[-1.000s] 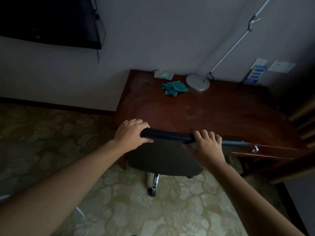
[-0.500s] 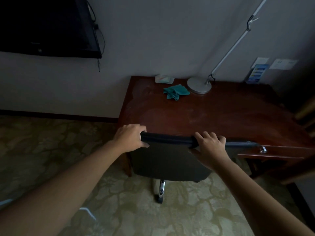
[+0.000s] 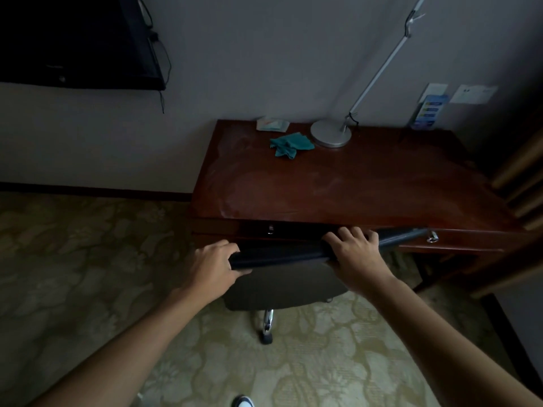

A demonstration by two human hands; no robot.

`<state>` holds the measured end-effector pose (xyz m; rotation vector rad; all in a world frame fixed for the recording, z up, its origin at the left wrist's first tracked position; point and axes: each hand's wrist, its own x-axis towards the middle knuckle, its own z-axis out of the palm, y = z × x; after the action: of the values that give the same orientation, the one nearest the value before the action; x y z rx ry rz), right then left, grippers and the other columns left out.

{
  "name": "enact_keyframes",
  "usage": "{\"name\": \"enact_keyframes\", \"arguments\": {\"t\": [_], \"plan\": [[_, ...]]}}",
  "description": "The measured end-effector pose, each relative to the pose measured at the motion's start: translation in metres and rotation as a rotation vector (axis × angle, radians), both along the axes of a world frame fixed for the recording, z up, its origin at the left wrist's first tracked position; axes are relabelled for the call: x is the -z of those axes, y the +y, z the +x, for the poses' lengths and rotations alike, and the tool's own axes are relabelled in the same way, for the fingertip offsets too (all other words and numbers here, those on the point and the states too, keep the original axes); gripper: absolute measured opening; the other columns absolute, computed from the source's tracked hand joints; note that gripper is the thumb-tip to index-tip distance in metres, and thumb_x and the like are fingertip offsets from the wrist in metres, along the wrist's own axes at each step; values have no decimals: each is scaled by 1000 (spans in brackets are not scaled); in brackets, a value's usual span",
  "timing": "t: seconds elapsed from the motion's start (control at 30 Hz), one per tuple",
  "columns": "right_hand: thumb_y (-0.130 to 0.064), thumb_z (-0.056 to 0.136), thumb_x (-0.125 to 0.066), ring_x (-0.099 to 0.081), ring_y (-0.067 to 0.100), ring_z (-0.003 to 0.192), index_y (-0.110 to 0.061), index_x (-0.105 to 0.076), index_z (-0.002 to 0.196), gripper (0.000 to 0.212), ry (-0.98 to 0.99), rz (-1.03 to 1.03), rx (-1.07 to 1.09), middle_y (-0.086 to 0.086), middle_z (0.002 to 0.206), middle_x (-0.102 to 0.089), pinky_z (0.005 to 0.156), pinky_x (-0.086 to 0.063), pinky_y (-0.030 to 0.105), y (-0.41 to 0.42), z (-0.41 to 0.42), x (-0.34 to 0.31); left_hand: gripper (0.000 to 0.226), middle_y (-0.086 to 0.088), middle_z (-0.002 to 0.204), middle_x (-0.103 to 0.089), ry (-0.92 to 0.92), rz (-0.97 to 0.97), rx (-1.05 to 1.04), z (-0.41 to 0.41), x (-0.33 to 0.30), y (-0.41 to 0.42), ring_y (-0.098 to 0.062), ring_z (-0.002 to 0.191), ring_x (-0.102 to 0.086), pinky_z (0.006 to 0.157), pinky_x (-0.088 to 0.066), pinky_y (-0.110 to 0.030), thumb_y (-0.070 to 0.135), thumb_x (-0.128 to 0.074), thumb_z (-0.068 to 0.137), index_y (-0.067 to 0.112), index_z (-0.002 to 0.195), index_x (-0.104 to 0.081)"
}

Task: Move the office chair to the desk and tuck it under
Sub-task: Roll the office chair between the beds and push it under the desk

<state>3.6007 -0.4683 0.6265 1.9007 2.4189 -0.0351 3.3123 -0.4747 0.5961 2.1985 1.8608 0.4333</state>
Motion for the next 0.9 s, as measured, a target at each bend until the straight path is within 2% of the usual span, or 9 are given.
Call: {"name": "enact_keyframes", "arguments": {"t": [0.13,0.2,0.4,0.57,0.73,0.9], "plan": [[-48,90,-56,-49,28,110,-24,-46,131,48,17,36,-18,4,118,-57,92,-33,47,9,4,-3,26,14,76,-57,3,-46,-14,4,-6,16,-9,69,-59,60,-51,-30,53,-78,70,33,80,-64],[-48,90,-56,-52,28,107,-23,-46,128,46,13,55,-42,5,115,-58,89,-35,47,17,-1,-3,27,15,77,-58,4,-58,-33,-2,-6,27,-7,69,-59,62,-54,-33,54,-78,70,33,80,-65],[-43,87,-63,-57,30,96,-19,-52,114,37,10,131,-22,6,103,-62,84,-38,48,46,-14,-1,26,18,74,-56,16,-49,-8,-16,-10,66,0,66,-55,54,-46,-26,54,-79,68,36,78,-64],[-34,89,-64,-56,29,97,-19,-50,115,33,33,153,26,6,104,-62,86,-38,48,75,-32,-2,23,14,79,-58,2,-115,20,-25,-23,111,-6,72,-58,65,-50,-34,49,-79,71,34,82,-65],[-26,87,-67,-59,28,89,-18,-54,107,26,-3,201,46,5,94,-64,83,-42,47,86,-41,5,21,13,77,-56,30,-87,82,-35,-20,132,-4,70,-55,58,-46,-29,49,-78,72,34,81,-65],[-28,91,-62,-56,29,98,-17,-49,116,30,17,169,61,6,105,-61,88,-38,47,85,-40,5,21,13,75,-54,15,-91,89,-35,-19,131,-3,68,-53,55,-40,-27,48,-79,72,34,79,-64]]}}
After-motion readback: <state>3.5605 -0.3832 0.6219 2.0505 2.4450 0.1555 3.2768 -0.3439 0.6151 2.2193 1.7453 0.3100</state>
